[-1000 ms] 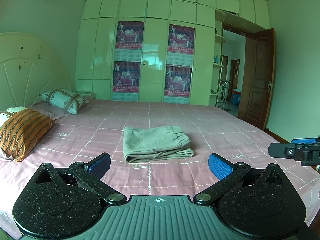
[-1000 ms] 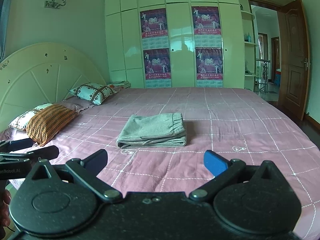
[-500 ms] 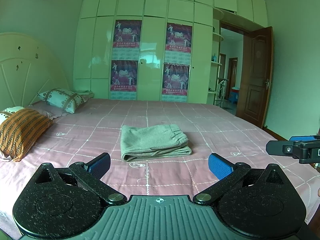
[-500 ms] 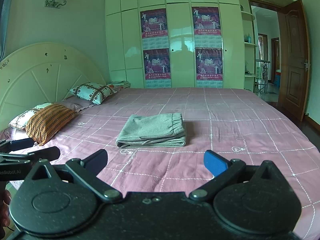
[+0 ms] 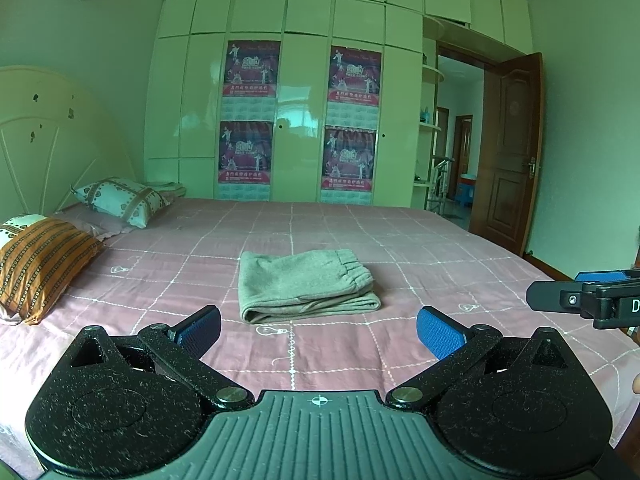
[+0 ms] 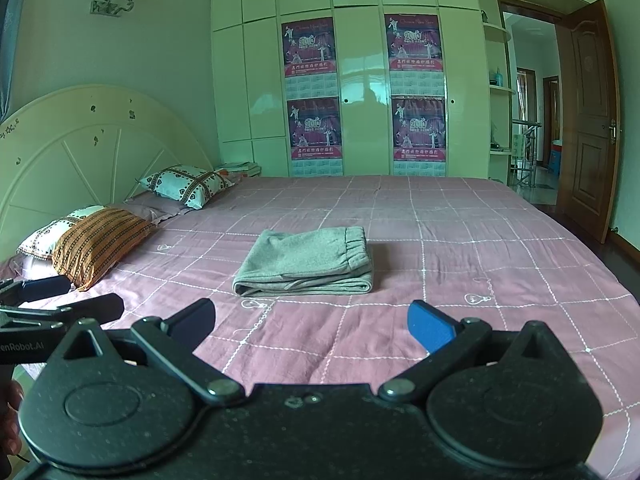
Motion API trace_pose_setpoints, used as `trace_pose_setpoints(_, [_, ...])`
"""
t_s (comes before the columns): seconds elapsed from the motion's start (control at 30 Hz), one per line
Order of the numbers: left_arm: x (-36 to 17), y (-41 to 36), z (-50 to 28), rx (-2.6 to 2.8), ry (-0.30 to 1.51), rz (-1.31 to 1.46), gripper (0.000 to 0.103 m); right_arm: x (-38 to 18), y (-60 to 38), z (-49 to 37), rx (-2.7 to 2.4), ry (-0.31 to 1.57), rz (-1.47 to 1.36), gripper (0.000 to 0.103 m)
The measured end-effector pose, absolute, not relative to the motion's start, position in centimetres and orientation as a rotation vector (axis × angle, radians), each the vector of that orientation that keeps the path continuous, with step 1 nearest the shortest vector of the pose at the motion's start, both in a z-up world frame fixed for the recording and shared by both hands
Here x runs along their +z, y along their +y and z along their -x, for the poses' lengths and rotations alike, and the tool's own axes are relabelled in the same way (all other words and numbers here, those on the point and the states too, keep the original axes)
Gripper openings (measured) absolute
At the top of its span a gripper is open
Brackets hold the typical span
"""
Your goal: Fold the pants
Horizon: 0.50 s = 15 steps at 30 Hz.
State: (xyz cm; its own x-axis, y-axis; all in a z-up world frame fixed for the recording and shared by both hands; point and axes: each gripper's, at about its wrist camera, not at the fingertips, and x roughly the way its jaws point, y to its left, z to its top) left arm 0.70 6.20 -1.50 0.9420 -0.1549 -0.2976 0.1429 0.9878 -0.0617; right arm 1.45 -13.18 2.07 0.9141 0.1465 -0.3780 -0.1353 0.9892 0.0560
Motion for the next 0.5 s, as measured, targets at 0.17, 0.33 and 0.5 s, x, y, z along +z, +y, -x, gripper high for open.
trace_pose_setpoints(0.17, [-1.43,6.19,-0.81,-0.152,0.312,0.039,0.103,2.08,-13.14,-1.44,0.145,0.391,-0.029,0.097])
trace_pose_setpoints(0.33, [-1.47,6.33,-0.9,-0.164,0.314,0.053,0.103,2.18,-13.17,-1.35,0.147,0.383,-0.024,0.097])
trace_pose_setpoints(0.5, [-1.68,6.31,-0.86,-0.154,0.299,0.049,0.103,2.11,-13.38,-1.5,0.15,0.391,-0.025,0.097])
